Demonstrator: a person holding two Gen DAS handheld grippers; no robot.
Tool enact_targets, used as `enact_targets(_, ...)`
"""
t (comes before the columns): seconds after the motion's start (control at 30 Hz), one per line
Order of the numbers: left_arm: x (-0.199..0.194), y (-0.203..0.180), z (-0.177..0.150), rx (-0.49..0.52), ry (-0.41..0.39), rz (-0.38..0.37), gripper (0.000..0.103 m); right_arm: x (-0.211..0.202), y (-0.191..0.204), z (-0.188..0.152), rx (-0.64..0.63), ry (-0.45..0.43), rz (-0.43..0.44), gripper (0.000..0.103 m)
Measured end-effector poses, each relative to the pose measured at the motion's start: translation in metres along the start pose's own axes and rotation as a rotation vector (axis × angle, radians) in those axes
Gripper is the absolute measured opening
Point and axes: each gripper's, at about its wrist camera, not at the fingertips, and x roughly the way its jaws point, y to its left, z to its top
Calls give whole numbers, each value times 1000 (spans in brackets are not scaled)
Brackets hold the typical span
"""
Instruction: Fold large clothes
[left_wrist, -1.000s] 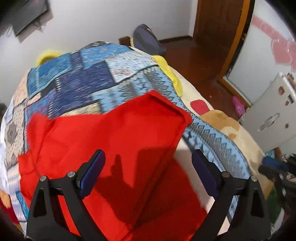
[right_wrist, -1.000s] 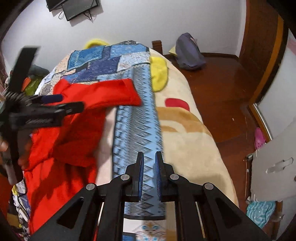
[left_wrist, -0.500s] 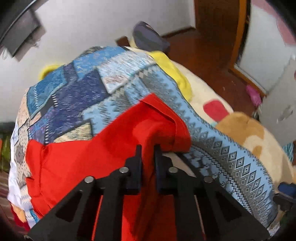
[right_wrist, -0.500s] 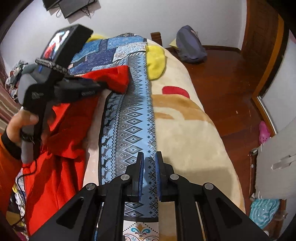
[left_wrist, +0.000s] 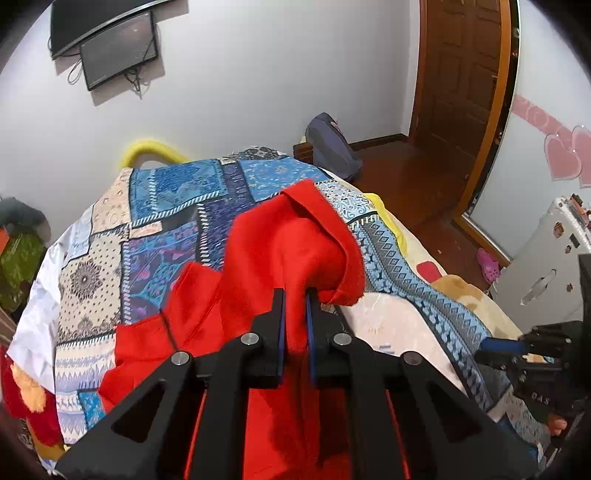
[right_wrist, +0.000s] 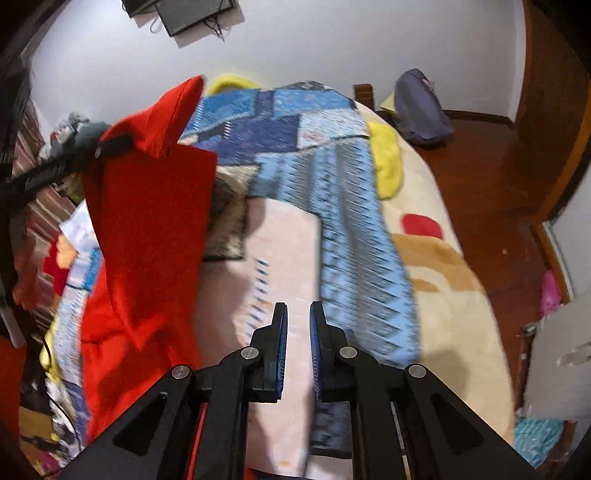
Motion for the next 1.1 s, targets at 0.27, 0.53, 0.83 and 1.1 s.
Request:
enact_targets(0.27,16,-8,-1,-58,22,-96,9,-3,60,6,-51,-7,96,8)
enact_targets(0.53,35,-21,-2,-105,42,-177,9,48,77,10,-137,56,68,8)
enact_targets(0.83,7,-16,5,-46,-40,-101,8,110,36,3,-67,174,3,8)
enact_targets(1.1,-62,64,-33,-117,-128,31,8,80,36,11,-76,138,-27,8)
